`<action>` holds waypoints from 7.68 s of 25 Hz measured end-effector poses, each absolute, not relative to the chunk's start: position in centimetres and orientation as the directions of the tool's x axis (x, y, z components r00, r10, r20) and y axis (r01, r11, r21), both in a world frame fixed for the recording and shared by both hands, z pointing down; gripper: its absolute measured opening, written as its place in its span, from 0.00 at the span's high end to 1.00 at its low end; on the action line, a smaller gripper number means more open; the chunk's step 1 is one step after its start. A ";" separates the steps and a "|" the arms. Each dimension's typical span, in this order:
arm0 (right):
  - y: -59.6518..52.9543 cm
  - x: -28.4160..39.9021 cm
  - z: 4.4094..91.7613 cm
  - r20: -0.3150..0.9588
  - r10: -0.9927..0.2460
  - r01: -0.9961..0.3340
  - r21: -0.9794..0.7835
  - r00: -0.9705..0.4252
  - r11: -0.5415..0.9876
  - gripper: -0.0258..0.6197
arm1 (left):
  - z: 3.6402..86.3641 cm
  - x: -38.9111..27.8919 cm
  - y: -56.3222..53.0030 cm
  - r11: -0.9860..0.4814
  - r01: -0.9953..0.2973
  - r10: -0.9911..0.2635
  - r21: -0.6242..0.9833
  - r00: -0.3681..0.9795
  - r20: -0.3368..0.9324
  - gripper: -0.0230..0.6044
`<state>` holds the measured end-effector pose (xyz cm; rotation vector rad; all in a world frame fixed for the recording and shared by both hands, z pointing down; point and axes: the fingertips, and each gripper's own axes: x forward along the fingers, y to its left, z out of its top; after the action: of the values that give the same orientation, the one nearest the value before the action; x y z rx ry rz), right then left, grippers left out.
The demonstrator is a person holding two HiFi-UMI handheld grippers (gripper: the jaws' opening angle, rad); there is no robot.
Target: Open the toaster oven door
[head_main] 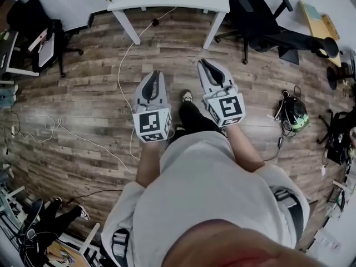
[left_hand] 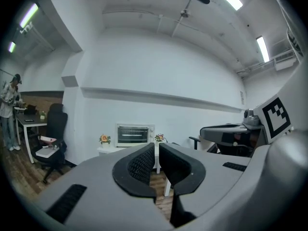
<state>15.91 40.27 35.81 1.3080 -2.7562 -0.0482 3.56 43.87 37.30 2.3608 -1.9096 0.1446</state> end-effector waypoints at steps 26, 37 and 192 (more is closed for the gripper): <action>18.1 12.8 35.4 0.070 -0.766 -0.767 0.023 -0.639 0.642 0.88 | 36.3 -1.3 22.0 -0.165 -0.986 -0.971 -0.008 0.161 0.175 0.88; 10.6 14.2 36.0 0.069 -0.765 -0.767 -0.004 -0.640 0.641 0.88 | 37.1 -0.6 15.1 -0.148 -0.989 -0.970 -0.006 0.144 0.197 0.87; -21.7 6.1 44.8 0.360 -0.846 -0.916 -0.079 -0.393 0.393 0.79 | 45.3 -19.4 -17.6 -0.067 -0.995 -0.881 0.076 0.095 0.464 0.80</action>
<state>6.12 -21.73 44.80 1.5518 -2.3911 0.3870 -19.40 -17.57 45.25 2.0088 -1.8426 0.4207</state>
